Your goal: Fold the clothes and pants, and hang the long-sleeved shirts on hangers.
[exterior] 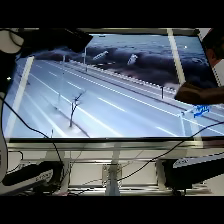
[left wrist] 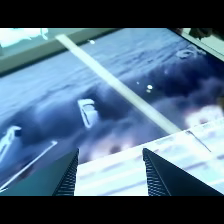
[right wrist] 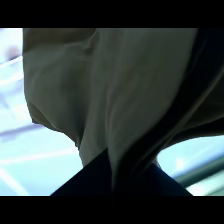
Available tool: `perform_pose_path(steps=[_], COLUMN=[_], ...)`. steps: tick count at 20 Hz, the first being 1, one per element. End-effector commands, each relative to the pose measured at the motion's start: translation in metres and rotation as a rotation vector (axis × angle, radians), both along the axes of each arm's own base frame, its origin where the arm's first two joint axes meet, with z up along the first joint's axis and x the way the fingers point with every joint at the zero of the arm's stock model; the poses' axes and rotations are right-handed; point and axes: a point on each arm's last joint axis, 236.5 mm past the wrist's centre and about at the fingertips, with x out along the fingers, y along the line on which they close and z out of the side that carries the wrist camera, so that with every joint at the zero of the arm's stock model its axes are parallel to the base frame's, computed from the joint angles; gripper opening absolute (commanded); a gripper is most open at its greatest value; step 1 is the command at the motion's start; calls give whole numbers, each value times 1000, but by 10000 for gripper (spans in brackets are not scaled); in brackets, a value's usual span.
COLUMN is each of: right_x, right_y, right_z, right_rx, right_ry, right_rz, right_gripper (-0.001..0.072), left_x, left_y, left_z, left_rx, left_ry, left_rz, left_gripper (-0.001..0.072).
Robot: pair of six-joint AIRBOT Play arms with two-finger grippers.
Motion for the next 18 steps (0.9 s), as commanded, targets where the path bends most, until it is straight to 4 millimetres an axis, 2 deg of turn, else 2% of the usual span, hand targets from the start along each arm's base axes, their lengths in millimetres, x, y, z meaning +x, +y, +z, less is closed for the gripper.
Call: perform_pose_path(steps=[1,3,6,9,10,12,13,18], right_x=[-87,-125,-155,-154,-152,-151,-151,-149], right_y=[-47,-62,-65,-64,-64,-63,-63,-63], right_z=[-3,-2,0,0,0,0,0,0], right_rx=[-14,-59,-69,-66,-61,-57,-57,-56], right_ry=[152,263,359,356,349,344,344,337], right_rz=[-244,-314,-359,-357,-353,-351,-351,-348], right_gripper=[15,15,15,18,71,268,328,331], left_x=[-13,-12,-13,-13,-13,-13,-12,-12], left_y=[12,12,12,11,11,12,12,11], left_z=[22,22,22,22,22,22,22,22], left_rx=[23,22,20,20,20,20,20,20], left_ry=[-61,-60,-60,-59,-59,-60,-59,-58], left_rz=[18,17,16,16,16,16,17,17], left_gripper=[436,436,436,436,436,436,436,436])
